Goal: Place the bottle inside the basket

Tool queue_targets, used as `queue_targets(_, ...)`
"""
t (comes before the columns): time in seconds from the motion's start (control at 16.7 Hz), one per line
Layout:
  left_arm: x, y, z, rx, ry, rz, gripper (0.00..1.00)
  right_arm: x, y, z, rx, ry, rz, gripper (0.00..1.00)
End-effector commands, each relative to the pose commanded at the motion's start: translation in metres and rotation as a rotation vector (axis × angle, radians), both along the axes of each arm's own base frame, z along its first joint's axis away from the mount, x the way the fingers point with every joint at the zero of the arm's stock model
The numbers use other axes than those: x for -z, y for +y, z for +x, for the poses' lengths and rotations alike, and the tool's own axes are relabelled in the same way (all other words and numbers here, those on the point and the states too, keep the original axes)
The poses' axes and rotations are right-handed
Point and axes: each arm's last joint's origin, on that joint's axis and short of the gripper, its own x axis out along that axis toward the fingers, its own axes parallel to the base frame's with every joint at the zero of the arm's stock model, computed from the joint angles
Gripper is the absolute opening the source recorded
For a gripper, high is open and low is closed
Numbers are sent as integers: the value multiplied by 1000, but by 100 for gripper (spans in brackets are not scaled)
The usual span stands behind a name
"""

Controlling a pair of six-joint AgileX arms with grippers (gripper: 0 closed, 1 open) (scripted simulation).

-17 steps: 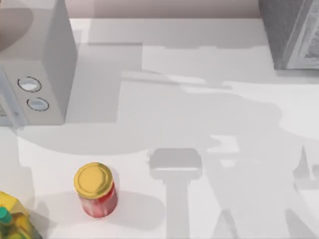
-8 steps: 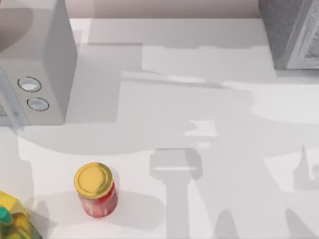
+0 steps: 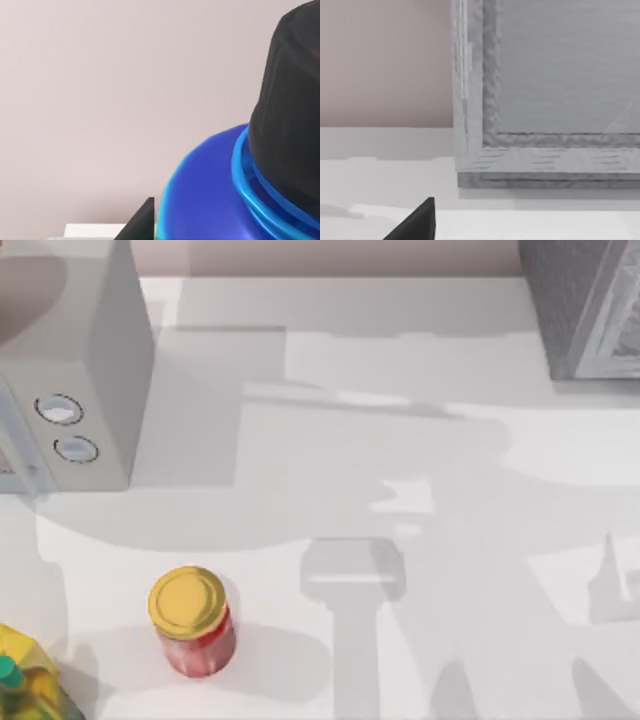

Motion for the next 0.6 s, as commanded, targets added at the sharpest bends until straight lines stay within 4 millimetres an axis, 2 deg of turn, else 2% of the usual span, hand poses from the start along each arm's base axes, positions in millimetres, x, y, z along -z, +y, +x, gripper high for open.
queue_targets(0.24, 0, 0, 0, 0, 0, 0, 98, 0, 0, 0, 0, 0, 0, 100)
queue_targets(0.6, 0, 0, 0, 0, 0, 0, 100, 0, 0, 0, 0, 0, 0, 100)
